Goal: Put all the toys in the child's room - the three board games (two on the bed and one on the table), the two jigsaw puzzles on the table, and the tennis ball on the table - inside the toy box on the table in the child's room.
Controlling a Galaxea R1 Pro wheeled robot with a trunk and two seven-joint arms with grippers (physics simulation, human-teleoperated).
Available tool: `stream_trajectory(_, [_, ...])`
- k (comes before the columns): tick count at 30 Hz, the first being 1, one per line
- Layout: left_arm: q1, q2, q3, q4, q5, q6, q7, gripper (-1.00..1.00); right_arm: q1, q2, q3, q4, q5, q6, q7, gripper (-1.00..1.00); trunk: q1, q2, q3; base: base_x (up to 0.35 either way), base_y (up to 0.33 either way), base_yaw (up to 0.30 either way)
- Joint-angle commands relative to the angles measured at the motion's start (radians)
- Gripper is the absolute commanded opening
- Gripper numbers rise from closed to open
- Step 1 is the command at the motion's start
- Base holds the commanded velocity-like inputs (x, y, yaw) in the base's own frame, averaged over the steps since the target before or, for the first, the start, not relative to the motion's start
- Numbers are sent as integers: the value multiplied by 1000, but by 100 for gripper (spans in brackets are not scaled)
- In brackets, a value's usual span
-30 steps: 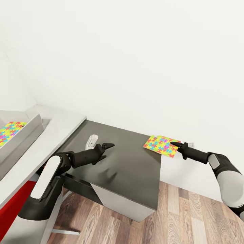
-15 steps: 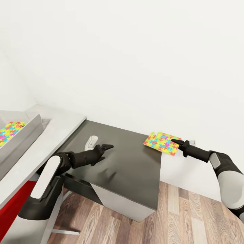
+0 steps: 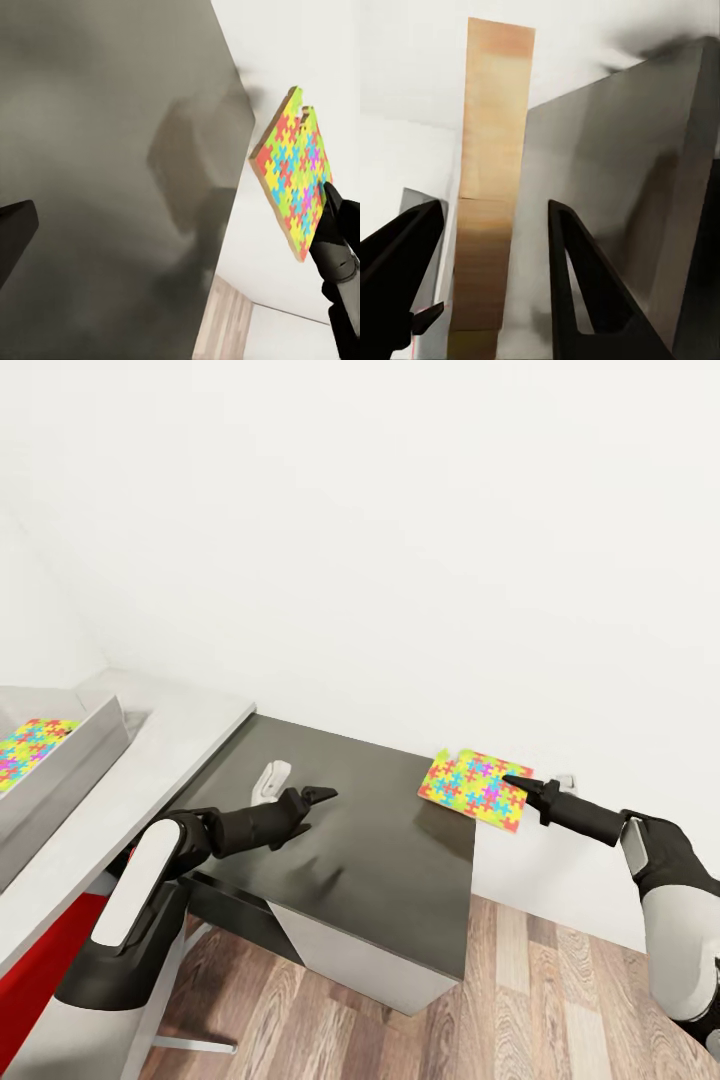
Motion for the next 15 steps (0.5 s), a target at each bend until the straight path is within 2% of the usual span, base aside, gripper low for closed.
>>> stream_trajectory(1, [-1,0,-1,-1,10,-1,10,100,12,11,2,-35,6,9,21,-100,0,0,-1,0,0,0])
stream_trajectory(7, [-1,-2,-2,-2,10,-1,9,100,71,61,30,-199,7,24,60,-100,0,0,-1,0,0,0])
stream_trajectory(15, [-3,-6,-3,-2,10,0,8,100,106,86,43,-276,5,50,75,-100,0,0,-1,0,0,0])
